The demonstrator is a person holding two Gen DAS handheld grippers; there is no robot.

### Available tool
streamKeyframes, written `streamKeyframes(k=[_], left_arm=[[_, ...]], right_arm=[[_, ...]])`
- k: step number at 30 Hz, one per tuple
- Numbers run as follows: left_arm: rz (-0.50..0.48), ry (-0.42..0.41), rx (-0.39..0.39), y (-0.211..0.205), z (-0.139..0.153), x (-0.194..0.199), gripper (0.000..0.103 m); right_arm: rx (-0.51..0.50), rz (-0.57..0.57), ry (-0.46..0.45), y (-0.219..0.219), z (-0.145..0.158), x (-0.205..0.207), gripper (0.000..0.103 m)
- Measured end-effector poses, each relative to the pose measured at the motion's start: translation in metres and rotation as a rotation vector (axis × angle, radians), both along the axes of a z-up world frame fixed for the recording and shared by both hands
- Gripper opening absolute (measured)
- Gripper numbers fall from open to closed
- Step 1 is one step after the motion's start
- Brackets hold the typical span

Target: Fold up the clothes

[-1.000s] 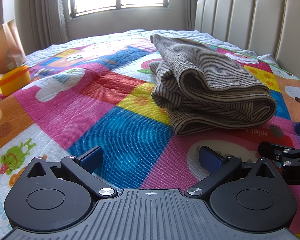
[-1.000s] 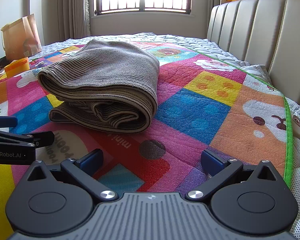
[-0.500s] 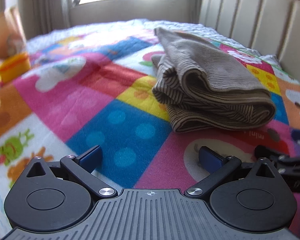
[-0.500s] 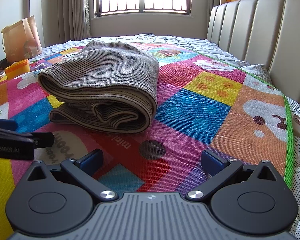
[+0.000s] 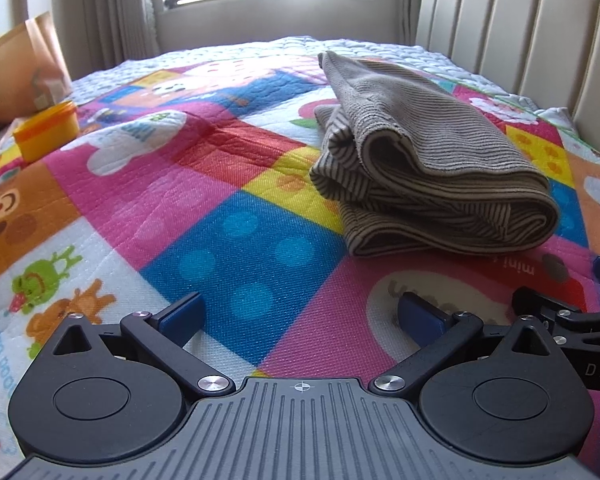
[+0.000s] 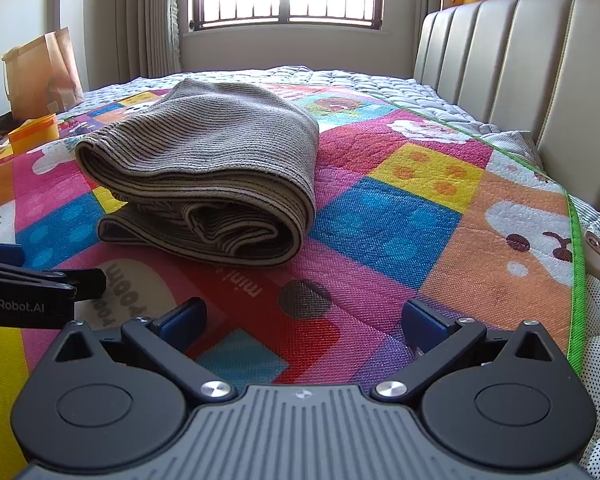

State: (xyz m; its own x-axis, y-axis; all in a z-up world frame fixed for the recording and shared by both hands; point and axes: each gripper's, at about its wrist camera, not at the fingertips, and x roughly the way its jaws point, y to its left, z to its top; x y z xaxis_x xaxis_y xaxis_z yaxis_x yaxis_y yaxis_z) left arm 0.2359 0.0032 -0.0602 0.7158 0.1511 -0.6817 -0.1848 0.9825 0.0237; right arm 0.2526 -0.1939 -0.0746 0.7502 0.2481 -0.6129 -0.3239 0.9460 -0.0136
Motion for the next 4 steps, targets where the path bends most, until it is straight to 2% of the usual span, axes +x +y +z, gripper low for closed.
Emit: streamKeyframes(k=[4], left_arm=[[-0.002, -0.009, -0.013, 0.0016, 0.0003, -0.0014, 0.103]], right_arm=[[0.000, 0.000, -0.001, -0.0003, -0.0004, -0.0002, 0.103]])
